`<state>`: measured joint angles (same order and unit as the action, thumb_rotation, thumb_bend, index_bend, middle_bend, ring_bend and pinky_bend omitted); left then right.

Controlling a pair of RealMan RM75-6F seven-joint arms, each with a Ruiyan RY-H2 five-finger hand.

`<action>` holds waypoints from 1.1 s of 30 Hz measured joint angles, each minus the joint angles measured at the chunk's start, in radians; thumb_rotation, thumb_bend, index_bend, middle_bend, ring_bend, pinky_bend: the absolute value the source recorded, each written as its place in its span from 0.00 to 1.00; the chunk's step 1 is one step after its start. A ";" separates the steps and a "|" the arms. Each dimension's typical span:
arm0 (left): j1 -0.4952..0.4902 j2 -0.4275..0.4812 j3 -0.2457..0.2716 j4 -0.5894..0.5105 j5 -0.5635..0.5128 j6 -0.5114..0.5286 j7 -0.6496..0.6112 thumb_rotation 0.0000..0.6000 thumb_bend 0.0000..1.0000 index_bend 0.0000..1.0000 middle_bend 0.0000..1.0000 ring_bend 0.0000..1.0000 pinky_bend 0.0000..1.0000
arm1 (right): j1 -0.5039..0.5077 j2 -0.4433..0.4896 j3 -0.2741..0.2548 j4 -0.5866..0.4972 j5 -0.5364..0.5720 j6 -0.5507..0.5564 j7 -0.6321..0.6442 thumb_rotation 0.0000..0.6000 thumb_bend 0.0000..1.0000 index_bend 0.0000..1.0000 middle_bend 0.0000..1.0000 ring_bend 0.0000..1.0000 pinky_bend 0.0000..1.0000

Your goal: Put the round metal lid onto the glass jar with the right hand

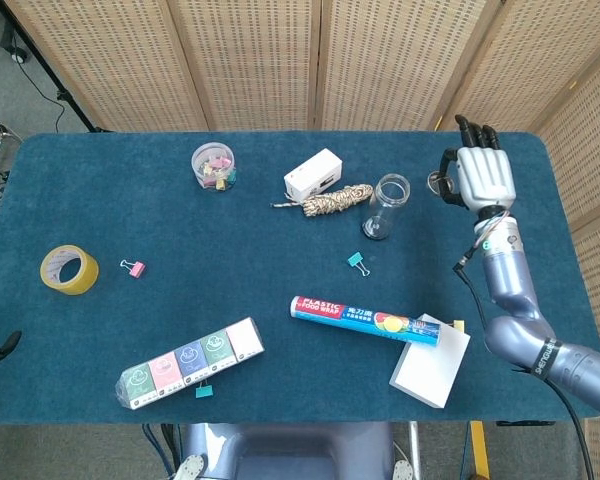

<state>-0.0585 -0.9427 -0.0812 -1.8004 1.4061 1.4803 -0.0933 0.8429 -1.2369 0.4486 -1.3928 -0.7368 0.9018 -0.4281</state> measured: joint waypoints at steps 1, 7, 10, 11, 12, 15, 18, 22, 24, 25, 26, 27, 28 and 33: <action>0.000 0.000 0.000 0.000 -0.001 -0.001 0.000 1.00 0.24 0.00 0.00 0.00 0.00 | 0.017 -0.008 0.001 0.004 0.022 -0.001 -0.014 1.00 0.51 0.65 0.00 0.00 0.00; -0.003 0.002 -0.002 0.001 -0.009 -0.008 -0.005 1.00 0.24 0.00 0.00 0.00 0.00 | 0.090 -0.060 -0.003 0.044 0.099 0.000 -0.072 1.00 0.51 0.65 0.00 0.00 0.00; -0.002 0.003 -0.004 0.002 -0.012 -0.006 -0.010 1.00 0.23 0.00 0.00 0.00 0.00 | 0.114 -0.083 -0.016 0.061 0.124 0.004 -0.095 1.00 0.51 0.65 0.00 0.00 0.00; -0.002 0.004 -0.005 0.002 -0.012 -0.006 -0.012 1.00 0.23 0.00 0.00 0.00 0.00 | 0.118 -0.089 -0.020 0.065 0.129 0.006 -0.098 1.00 0.51 0.65 0.00 0.00 0.00; -0.001 0.004 -0.004 0.002 -0.012 -0.006 -0.013 1.00 0.24 0.00 0.00 0.00 0.00 | 0.121 -0.094 -0.025 0.070 0.134 0.007 -0.101 1.00 0.51 0.65 0.00 0.00 0.00; -0.001 0.006 -0.004 0.002 -0.011 -0.006 -0.017 1.00 0.24 0.00 0.00 0.00 0.00 | 0.131 -0.110 -0.037 0.083 0.147 0.010 -0.111 1.00 0.51 0.65 0.00 0.00 0.00; -0.001 0.007 -0.004 0.003 -0.010 -0.006 -0.022 1.00 0.24 0.00 0.00 0.00 0.00 | 0.142 -0.119 -0.042 0.090 0.155 0.015 -0.113 1.00 0.51 0.65 0.00 0.00 0.00; -0.002 0.009 -0.005 0.003 -0.013 -0.010 -0.026 1.00 0.23 0.00 0.00 0.00 0.00 | 0.151 -0.122 -0.044 0.085 0.155 0.027 -0.114 1.00 0.51 0.65 0.00 0.00 0.00; -0.002 0.010 -0.004 0.002 -0.012 -0.011 -0.027 1.00 0.24 0.00 0.00 0.00 0.00 | 0.156 -0.123 -0.044 0.083 0.154 0.031 -0.116 1.00 0.51 0.65 0.00 0.00 0.00; -0.002 0.010 -0.003 0.002 -0.011 -0.011 -0.027 1.00 0.23 0.00 0.00 0.00 0.00 | 0.158 -0.123 -0.046 0.082 0.155 0.032 -0.120 1.00 0.51 0.65 0.00 0.00 0.00; -0.001 0.011 -0.003 0.002 -0.010 -0.010 -0.027 1.00 0.24 0.00 0.00 0.00 0.00 | 0.161 -0.124 -0.048 0.081 0.157 0.033 -0.122 1.00 0.51 0.65 0.00 0.00 0.00; -0.001 0.011 -0.003 0.002 -0.009 -0.008 -0.028 1.00 0.24 0.00 0.00 0.00 0.00 | 0.163 -0.126 -0.050 0.081 0.159 0.034 -0.124 1.00 0.51 0.65 0.00 0.00 0.00; 0.000 0.011 -0.003 0.002 -0.008 -0.007 -0.028 1.00 0.24 0.00 0.00 0.00 0.00 | 0.164 -0.127 -0.052 0.080 0.162 0.036 -0.126 1.00 0.51 0.65 0.00 0.00 0.00; 0.002 0.014 -0.003 0.002 -0.009 -0.006 -0.040 1.00 0.24 0.00 0.00 0.00 0.00 | 0.171 -0.137 -0.064 0.081 0.164 0.040 -0.134 1.00 0.51 0.65 0.00 0.00 0.00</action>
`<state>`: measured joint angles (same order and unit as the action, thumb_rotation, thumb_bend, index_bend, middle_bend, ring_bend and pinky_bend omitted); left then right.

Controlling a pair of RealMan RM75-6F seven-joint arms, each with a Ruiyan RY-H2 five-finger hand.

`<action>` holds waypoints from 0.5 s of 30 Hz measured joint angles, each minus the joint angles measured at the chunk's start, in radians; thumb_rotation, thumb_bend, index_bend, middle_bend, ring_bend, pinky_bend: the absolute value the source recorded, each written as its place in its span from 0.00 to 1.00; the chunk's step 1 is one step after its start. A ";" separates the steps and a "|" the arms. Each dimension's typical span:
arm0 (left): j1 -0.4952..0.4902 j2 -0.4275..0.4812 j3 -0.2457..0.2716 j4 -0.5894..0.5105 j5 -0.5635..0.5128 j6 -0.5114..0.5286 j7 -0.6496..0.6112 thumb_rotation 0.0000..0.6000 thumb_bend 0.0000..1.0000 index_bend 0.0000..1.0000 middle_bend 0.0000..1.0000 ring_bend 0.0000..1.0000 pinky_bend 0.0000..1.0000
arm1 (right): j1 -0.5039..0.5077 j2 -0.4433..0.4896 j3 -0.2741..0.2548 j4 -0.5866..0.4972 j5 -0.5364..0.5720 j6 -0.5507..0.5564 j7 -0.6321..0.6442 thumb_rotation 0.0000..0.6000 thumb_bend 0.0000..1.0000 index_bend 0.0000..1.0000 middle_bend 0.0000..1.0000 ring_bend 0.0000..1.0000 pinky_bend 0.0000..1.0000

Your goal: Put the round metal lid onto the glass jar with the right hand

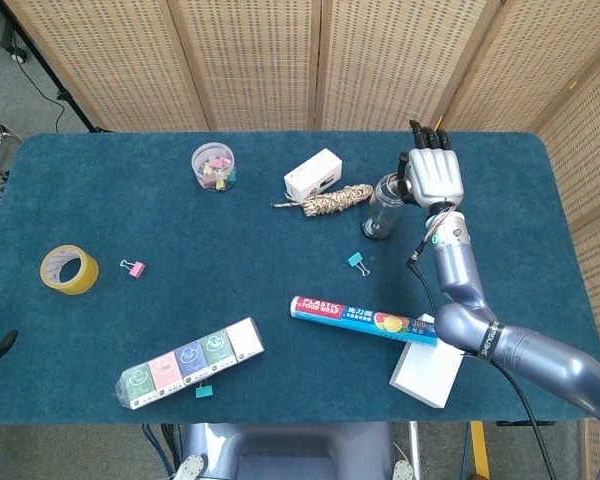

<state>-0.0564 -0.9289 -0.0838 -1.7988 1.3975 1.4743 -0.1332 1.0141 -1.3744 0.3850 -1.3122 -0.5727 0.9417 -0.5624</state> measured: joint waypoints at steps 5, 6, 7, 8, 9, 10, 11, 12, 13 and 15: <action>0.001 0.005 -0.001 0.003 -0.001 0.000 -0.015 1.00 0.24 0.00 0.00 0.00 0.00 | 0.010 -0.015 -0.007 0.012 0.002 0.002 -0.005 1.00 0.51 0.65 0.00 0.00 0.00; 0.001 0.006 -0.002 0.003 -0.001 -0.001 -0.017 1.00 0.24 0.00 0.00 0.00 0.00 | 0.011 -0.016 -0.008 0.013 0.002 0.003 -0.006 1.00 0.51 0.65 0.00 0.00 0.00; 0.001 0.007 -0.002 0.004 0.000 -0.001 -0.020 1.00 0.24 0.00 0.00 0.00 0.00 | 0.013 -0.018 -0.009 0.015 0.003 0.003 -0.007 1.00 0.51 0.65 0.00 0.00 0.00; 0.001 0.008 -0.001 0.004 0.000 -0.001 -0.023 1.00 0.24 0.00 0.00 0.00 0.00 | 0.014 -0.020 -0.010 0.018 0.004 0.003 -0.008 1.00 0.51 0.65 0.00 0.00 0.00; 0.001 0.008 -0.001 0.005 0.001 -0.001 -0.025 1.00 0.24 0.00 0.00 0.00 0.00 | 0.015 -0.021 -0.011 0.020 0.005 0.004 -0.008 1.00 0.51 0.65 0.00 0.00 0.00; 0.002 0.009 -0.001 0.005 0.001 0.000 -0.027 1.00 0.24 0.00 0.00 0.00 0.00 | 0.015 -0.023 -0.011 0.023 0.007 0.005 -0.007 1.00 0.51 0.65 0.00 0.00 0.00; 0.002 0.010 -0.001 0.006 0.002 0.000 -0.029 1.00 0.24 0.00 0.00 0.00 0.00 | 0.016 -0.025 -0.011 0.024 0.008 0.005 -0.006 1.00 0.51 0.65 0.00 0.00 0.00; 0.002 0.010 -0.001 0.006 0.002 0.000 -0.029 1.00 0.23 0.00 0.00 0.00 0.00 | 0.016 -0.026 -0.011 0.025 0.010 0.005 -0.005 1.00 0.51 0.65 0.00 0.00 0.00; 0.003 0.010 -0.001 0.006 0.002 0.000 -0.031 1.00 0.23 0.00 0.00 0.00 0.00 | 0.017 -0.029 -0.011 0.026 0.010 0.005 -0.003 1.00 0.51 0.65 0.00 0.00 0.00; 0.003 0.011 0.000 0.006 0.004 0.000 -0.033 1.00 0.24 0.00 0.00 0.00 0.00 | 0.018 -0.030 -0.013 0.028 0.008 0.006 -0.004 1.00 0.51 0.65 0.00 0.00 0.00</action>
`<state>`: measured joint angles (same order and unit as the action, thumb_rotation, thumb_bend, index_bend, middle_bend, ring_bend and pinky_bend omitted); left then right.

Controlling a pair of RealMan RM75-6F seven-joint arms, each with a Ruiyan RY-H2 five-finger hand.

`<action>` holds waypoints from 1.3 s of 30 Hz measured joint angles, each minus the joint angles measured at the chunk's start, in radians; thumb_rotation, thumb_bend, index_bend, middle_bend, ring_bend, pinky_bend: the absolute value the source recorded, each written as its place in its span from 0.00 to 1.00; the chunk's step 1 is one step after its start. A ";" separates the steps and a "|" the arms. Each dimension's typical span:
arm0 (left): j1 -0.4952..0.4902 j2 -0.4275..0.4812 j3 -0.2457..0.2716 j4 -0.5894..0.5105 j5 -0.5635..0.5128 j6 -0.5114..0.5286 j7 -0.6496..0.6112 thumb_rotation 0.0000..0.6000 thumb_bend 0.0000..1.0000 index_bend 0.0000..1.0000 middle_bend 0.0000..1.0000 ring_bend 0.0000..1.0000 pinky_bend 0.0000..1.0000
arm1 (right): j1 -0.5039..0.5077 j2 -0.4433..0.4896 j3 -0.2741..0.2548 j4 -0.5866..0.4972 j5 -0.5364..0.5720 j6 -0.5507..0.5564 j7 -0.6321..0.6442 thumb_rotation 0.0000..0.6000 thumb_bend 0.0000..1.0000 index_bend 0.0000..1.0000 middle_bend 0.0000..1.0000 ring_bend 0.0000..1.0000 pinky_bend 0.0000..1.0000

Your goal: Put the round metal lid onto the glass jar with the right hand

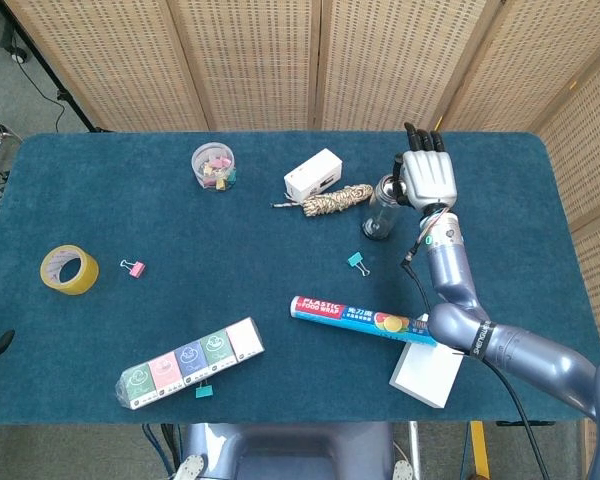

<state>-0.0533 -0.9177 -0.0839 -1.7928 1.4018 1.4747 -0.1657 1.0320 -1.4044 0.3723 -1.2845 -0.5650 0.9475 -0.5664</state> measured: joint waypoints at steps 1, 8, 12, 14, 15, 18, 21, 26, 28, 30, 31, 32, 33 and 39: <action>0.000 0.000 0.000 0.000 0.000 0.000 0.000 1.00 0.23 0.00 0.00 0.00 0.00 | 0.001 -0.001 -0.001 0.001 0.000 0.000 -0.002 1.00 0.51 0.65 0.00 0.00 0.00; 0.001 0.001 0.000 0.000 0.002 0.001 -0.005 1.00 0.23 0.00 0.00 0.00 0.00 | -0.001 -0.002 -0.001 0.001 0.003 -0.005 0.013 1.00 0.51 0.45 0.00 0.00 0.00; 0.001 0.003 0.001 0.000 0.003 0.000 -0.007 1.00 0.24 0.00 0.00 0.00 0.00 | -0.006 0.001 -0.004 0.000 -0.005 -0.014 0.027 1.00 0.51 0.37 0.00 0.00 0.00; 0.000 0.004 0.001 0.000 0.002 -0.001 -0.007 1.00 0.24 0.00 0.00 0.00 0.00 | -0.007 0.001 -0.009 0.002 -0.013 -0.015 0.027 1.00 0.51 0.36 0.00 0.00 0.00; 0.000 0.005 0.001 0.000 0.002 -0.002 -0.008 1.00 0.24 0.00 0.00 0.00 0.00 | -0.008 0.001 -0.010 0.002 -0.015 -0.015 0.028 1.00 0.51 0.35 0.00 0.00 0.00; 0.001 0.005 0.001 -0.001 0.003 0.000 -0.007 1.00 0.24 0.00 0.00 0.00 0.00 | -0.009 0.004 -0.010 -0.002 -0.023 -0.013 0.034 1.00 0.51 0.35 0.00 0.00 0.00; 0.000 0.005 0.001 0.000 0.004 0.000 -0.008 1.00 0.23 0.00 0.00 0.00 0.00 | -0.010 0.011 -0.009 -0.012 -0.031 -0.008 0.037 1.00 0.51 0.34 0.00 0.00 0.00; -0.001 0.006 0.001 0.000 0.004 -0.002 -0.010 1.00 0.23 0.00 0.00 0.00 0.00 | -0.019 0.039 -0.006 -0.049 -0.049 0.007 0.043 1.00 0.51 0.34 0.00 0.00 0.00; -0.001 0.006 0.002 0.000 0.005 -0.003 -0.011 1.00 0.23 0.00 0.00 0.00 0.00 | -0.027 0.057 -0.007 -0.070 -0.058 0.014 0.046 1.00 0.51 0.34 0.00 0.00 0.00; -0.001 0.006 0.003 0.000 0.007 -0.003 -0.011 1.00 0.23 0.00 0.00 0.00 0.00 | -0.036 0.075 -0.008 -0.091 -0.065 0.017 0.051 1.00 0.51 0.34 0.00 0.00 0.00; -0.001 0.006 0.004 0.000 0.008 -0.004 -0.011 1.00 0.24 0.00 0.00 0.00 0.00 | -0.045 0.089 -0.009 -0.108 -0.070 0.019 0.057 1.00 0.51 0.33 0.00 0.00 0.00; 0.000 0.006 0.004 0.000 0.008 -0.004 -0.013 1.00 0.24 0.00 0.00 0.00 0.00 | -0.052 0.101 -0.010 -0.122 -0.076 0.021 0.063 1.00 0.51 0.33 0.00 0.00 0.00; 0.000 0.007 0.004 0.000 0.008 -0.003 -0.014 1.00 0.24 0.00 0.00 0.00 0.00 | -0.061 0.115 -0.012 -0.137 -0.084 0.024 0.069 1.00 0.51 0.31 0.00 0.00 0.00; 0.002 0.001 0.005 0.003 0.014 0.004 -0.005 1.00 0.24 0.00 0.00 0.00 0.00 | -0.142 0.221 -0.036 -0.234 -0.190 0.056 0.137 1.00 0.48 0.19 0.00 0.00 0.00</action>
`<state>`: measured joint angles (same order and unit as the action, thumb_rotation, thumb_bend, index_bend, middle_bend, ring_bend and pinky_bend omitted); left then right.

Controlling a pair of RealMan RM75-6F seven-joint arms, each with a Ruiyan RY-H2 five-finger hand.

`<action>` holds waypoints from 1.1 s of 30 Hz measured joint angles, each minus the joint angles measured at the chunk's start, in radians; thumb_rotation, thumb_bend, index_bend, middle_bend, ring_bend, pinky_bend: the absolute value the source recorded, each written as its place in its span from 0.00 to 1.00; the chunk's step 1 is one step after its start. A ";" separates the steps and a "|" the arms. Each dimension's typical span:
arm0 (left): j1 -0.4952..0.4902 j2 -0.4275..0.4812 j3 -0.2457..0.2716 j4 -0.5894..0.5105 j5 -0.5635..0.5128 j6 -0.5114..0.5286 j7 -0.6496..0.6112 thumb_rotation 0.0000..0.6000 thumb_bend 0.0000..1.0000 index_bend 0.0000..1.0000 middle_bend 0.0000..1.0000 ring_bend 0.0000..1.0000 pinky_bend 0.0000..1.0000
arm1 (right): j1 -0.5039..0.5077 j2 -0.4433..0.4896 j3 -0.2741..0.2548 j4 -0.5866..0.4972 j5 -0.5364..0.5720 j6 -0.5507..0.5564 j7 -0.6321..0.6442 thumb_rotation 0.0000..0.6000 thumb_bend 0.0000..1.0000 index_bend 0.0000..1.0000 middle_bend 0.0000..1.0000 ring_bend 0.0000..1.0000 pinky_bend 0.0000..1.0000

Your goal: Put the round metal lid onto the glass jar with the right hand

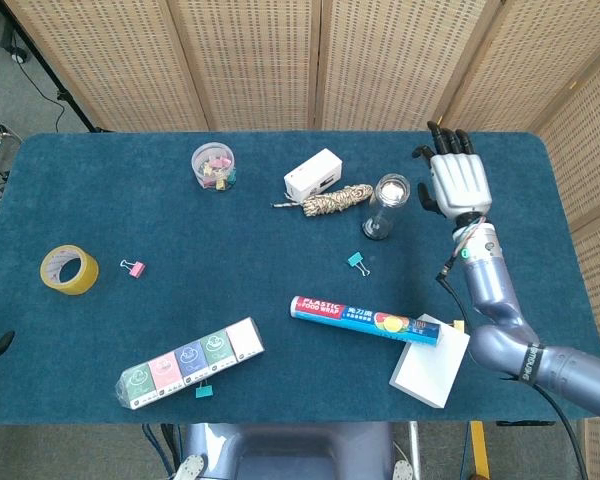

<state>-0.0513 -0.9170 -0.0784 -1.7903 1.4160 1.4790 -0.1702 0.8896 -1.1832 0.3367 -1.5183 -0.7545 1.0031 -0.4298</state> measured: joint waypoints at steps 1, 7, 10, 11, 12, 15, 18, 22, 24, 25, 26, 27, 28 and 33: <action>0.000 -0.002 0.001 0.000 0.002 0.001 0.004 1.00 0.24 0.00 0.00 0.00 0.00 | -0.020 0.017 -0.009 -0.015 -0.033 0.011 0.018 1.00 0.46 0.18 0.00 0.00 0.00; 0.004 -0.019 0.010 0.001 0.015 0.009 0.031 1.00 0.23 0.00 0.00 0.00 0.00 | -0.142 0.085 -0.072 -0.058 -0.239 0.104 0.117 1.00 0.01 0.08 0.00 0.00 0.00; 0.010 -0.032 0.014 0.006 0.021 0.020 0.044 1.00 0.24 0.00 0.00 0.00 0.00 | -0.218 0.114 -0.119 -0.068 -0.363 0.175 0.182 1.00 0.00 0.06 0.00 0.00 0.00; 0.012 -0.037 0.016 0.008 0.023 0.024 0.047 1.00 0.24 0.00 0.00 0.00 0.00 | -0.243 0.122 -0.134 -0.071 -0.400 0.198 0.206 1.00 0.00 0.06 0.00 0.00 0.00; 0.013 -0.040 0.017 0.010 0.025 0.027 0.049 1.00 0.24 0.00 0.00 0.00 0.00 | -0.268 0.130 -0.151 -0.074 -0.436 0.222 0.230 1.00 0.00 0.06 0.00 0.00 0.00; 0.020 -0.050 0.022 0.017 0.033 0.038 0.057 1.00 0.24 0.00 0.00 0.00 0.00 | -0.358 0.151 -0.208 -0.079 -0.542 0.303 0.304 1.00 0.00 0.05 0.00 0.00 0.00; 0.024 -0.059 0.025 0.023 0.045 0.051 0.062 1.00 0.23 0.00 0.00 0.00 0.00 | -0.435 0.162 -0.262 -0.078 -0.616 0.375 0.362 1.00 0.00 0.05 0.00 0.00 0.00; 0.033 -0.072 0.029 0.033 0.065 0.072 0.065 1.00 0.24 0.00 0.00 0.00 0.00 | -0.512 0.161 -0.309 -0.058 -0.671 0.439 0.398 1.00 0.00 0.05 0.00 0.00 0.00; 0.036 -0.076 0.031 0.035 0.070 0.079 0.066 1.00 0.24 0.00 0.00 0.00 0.00 | -0.541 0.156 -0.323 -0.045 -0.686 0.463 0.410 1.00 0.00 0.05 0.00 0.00 0.00; 0.038 -0.077 0.031 0.036 0.072 0.083 0.067 1.00 0.24 0.00 0.00 0.00 0.00 | -0.560 0.152 -0.332 -0.034 -0.694 0.477 0.418 1.00 0.00 0.05 0.00 0.00 0.00; 0.039 -0.078 0.032 0.037 0.074 0.085 0.068 1.00 0.24 0.00 0.00 0.00 0.00 | -0.574 0.147 -0.338 -0.025 -0.700 0.486 0.424 1.00 0.00 0.04 0.00 0.00 0.00; 0.040 -0.079 0.032 0.037 0.075 0.086 0.068 1.00 0.24 0.00 0.00 0.00 0.00 | -0.587 0.142 -0.343 -0.015 -0.705 0.496 0.430 1.00 0.00 0.04 0.00 0.00 0.00; 0.041 -0.079 0.033 0.038 0.076 0.087 0.069 1.00 0.24 0.00 0.00 0.00 0.00 | -0.603 0.135 -0.348 0.000 -0.710 0.507 0.438 1.00 0.00 0.04 0.00 0.00 0.00; 0.043 -0.082 0.034 0.040 0.083 0.092 0.079 1.00 0.23 0.00 0.00 0.00 0.00 | -0.661 0.094 -0.361 0.040 -0.719 0.538 0.465 1.00 0.00 0.02 0.00 0.00 0.00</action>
<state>-0.0085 -0.9992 -0.0448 -1.7504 1.4986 1.5714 -0.0917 0.2283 -1.0895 -0.0239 -1.4779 -1.4733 1.5414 0.0352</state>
